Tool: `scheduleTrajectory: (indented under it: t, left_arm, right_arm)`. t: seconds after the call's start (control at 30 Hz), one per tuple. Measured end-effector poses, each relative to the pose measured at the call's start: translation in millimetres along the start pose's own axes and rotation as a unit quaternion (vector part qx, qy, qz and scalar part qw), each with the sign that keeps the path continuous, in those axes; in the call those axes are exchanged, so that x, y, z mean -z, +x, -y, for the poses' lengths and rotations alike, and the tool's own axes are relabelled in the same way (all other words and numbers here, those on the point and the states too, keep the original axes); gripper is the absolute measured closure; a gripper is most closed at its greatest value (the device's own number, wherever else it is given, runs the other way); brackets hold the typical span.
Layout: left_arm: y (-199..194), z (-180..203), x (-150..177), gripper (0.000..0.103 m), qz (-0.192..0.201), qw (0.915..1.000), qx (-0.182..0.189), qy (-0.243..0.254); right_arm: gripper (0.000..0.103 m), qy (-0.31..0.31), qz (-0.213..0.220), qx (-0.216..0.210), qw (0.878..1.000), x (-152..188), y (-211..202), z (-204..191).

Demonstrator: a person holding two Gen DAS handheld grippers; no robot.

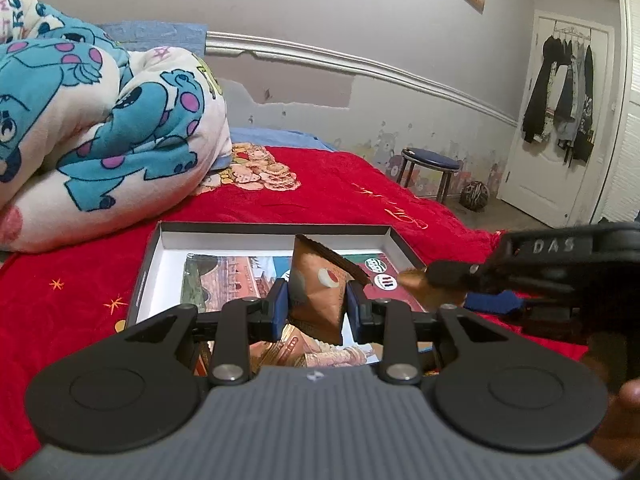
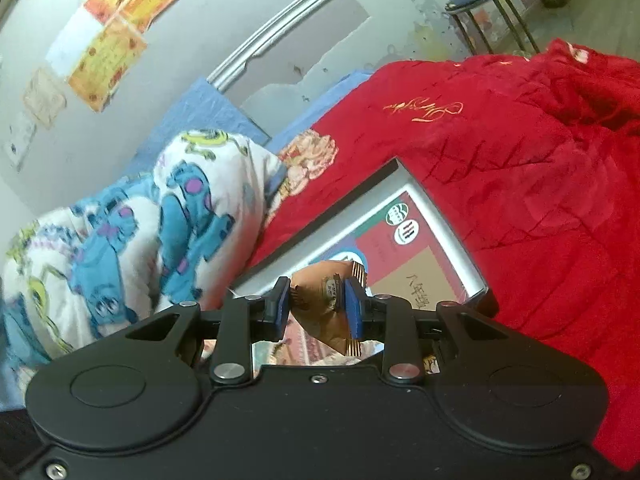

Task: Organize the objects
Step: 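Carry both held brown packets over the black box lid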

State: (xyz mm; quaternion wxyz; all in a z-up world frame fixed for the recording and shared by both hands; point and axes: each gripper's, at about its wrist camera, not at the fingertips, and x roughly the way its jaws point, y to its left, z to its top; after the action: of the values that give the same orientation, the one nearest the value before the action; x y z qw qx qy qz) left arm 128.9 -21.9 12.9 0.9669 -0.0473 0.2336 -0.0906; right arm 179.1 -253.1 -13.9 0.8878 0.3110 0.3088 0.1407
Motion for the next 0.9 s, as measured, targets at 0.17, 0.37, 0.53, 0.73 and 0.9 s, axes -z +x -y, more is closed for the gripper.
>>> scheduleTrajectory:
  t: [0.17, 0.37, 0.53, 0.73, 0.9]
  left_arm:
    - [3, 4, 0, 0.068, -0.002, 0.9999, -0.015, 0.008]
    - [7, 8, -6, 0.068, -0.001, 0.9995, -0.028, 0.014]
    - [17, 13, -11, 0.068, -0.001, 0.9996, -0.026, 0.011]
    - [24, 20, -10, 0.068, 0.003, 0.9996, -0.024, 0.015]
    - [31, 16, -9, 0.068, -0.002, 0.9994, -0.031, 0.014]
  right_arm:
    - [0.075, -0.041, 0.010, 0.010, 0.999, 1, 0, -11]
    - [0.075, -0.036, 0.017, 0.000, 0.999, -8, -1, -9]
    - [0.075, -0.034, 0.027, 0.014, 0.999, -17, -2, -3]
    - [0.075, -0.032, 0.029, 0.021, 0.999, -23, 8, -1]
    - [0.075, -0.032, 0.016, 0.016, 0.999, -23, 16, 0]
